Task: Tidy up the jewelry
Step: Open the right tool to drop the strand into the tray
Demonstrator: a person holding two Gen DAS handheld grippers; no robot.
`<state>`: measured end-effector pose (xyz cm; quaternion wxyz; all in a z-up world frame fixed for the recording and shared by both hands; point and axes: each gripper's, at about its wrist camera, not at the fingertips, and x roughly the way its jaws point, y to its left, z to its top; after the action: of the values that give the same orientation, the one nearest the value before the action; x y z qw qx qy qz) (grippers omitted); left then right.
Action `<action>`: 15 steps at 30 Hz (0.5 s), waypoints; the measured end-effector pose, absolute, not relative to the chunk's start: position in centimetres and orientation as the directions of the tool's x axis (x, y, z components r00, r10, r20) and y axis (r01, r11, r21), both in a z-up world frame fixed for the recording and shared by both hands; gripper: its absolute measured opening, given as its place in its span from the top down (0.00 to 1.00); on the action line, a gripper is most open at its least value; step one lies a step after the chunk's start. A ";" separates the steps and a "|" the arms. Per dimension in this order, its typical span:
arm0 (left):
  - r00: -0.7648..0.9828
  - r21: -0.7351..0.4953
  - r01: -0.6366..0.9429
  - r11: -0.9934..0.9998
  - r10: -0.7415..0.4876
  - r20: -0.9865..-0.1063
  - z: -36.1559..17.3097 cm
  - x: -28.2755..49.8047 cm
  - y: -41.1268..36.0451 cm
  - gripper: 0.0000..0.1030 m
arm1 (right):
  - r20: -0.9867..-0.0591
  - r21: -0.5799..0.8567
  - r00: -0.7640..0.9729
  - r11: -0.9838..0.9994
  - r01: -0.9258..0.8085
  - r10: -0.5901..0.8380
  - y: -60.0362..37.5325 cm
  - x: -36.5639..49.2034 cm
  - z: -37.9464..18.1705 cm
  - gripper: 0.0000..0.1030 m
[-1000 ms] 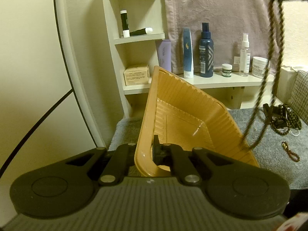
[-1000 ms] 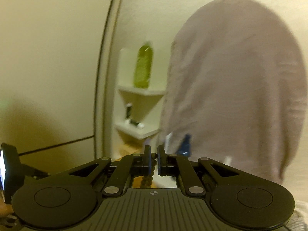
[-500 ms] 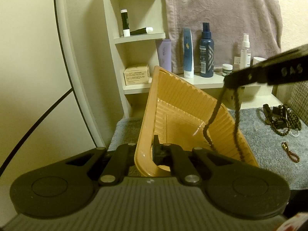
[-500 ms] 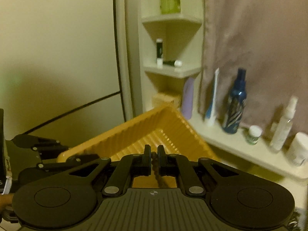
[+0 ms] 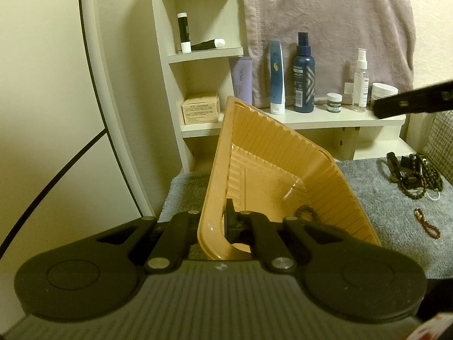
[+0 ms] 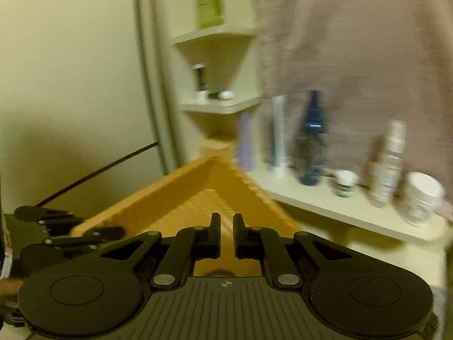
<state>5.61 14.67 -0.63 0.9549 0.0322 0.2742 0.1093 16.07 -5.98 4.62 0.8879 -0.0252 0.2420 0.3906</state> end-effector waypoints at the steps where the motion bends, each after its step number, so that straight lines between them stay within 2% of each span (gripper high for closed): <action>1: 0.826 0.121 -0.192 0.974 0.227 -0.517 -0.6 5.6 14.7 0.96 | -0.446 0.152 0.605 0.721 -0.676 0.660 -7.3 16.0 4.4 0.89; 3: 0.825 0.121 -0.193 0.974 0.228 -0.518 -0.7 5.6 14.7 0.96 | -0.443 0.169 0.656 0.776 -0.608 0.611 -10.0 15.8 3.6 0.84; 5: 0.823 0.121 -0.193 0.974 0.228 -0.520 -0.7 5.5 14.7 0.96 | -0.447 0.189 0.698 0.822 -0.538 0.560 -12.6 15.7 2.7 0.69; 7: 0.823 0.120 -0.193 0.974 0.227 -0.521 -0.8 5.5 14.8 0.96 | -0.460 0.200 0.736 0.866 -0.459 0.496 -15.0 15.3 1.3 0.61; 11: 0.821 0.121 -0.191 0.974 0.226 -0.524 -0.8 5.5 14.8 0.96 | -0.518 0.164 0.755 0.913 -0.374 0.402 -17.6 14.1 -1.6 0.61; 15: 0.820 0.124 -0.187 0.974 0.224 -0.526 -0.8 5.6 14.8 0.96 | -0.567 0.127 0.737 0.923 -0.364 0.369 -18.1 13.0 -4.3 0.61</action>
<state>5.64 14.82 -0.76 0.9534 0.0332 0.2798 0.1079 12.97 -18.06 -4.33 0.9318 0.0036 0.3051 0.1966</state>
